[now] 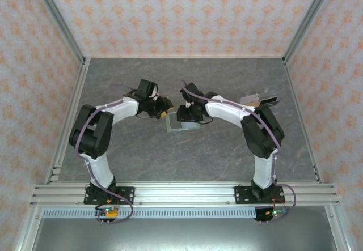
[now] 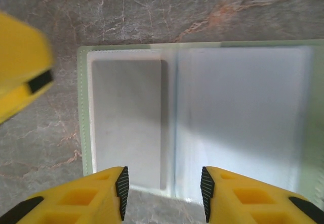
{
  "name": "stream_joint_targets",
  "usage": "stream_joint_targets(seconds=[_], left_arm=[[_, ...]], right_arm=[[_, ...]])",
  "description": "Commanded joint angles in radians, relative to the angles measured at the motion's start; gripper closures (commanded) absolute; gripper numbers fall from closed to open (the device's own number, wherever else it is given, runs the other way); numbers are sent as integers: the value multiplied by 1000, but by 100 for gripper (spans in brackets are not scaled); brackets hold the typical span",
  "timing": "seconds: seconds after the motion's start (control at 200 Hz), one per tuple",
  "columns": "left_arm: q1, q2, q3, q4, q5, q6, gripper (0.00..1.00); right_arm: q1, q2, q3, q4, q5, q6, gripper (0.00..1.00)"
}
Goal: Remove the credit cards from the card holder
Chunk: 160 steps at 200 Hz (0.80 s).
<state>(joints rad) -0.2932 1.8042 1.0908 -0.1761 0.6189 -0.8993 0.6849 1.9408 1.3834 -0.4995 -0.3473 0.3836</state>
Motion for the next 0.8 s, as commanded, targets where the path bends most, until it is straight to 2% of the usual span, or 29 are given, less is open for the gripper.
stream_joint_targets(seconds=[0.0,0.26,0.385,0.525,0.796], left_arm=[[-9,-44,-34,-51,-43,30,57],[-12,-45,-74,-37,-21,28,56],[-25,-30,-69,-32,-8,33,60],[-32,-17,-63,-27,5,41,66],[-50,20,-36,-40,14,59,69]], right_arm=[[14,62,75,-93,-7,-28,56],[17,157,129,-180,80,-16,61],[10,181,127,-196,110,3,72],[3,175,103,-186,125,10,78],[-12,179,95,-178,121,23,81]])
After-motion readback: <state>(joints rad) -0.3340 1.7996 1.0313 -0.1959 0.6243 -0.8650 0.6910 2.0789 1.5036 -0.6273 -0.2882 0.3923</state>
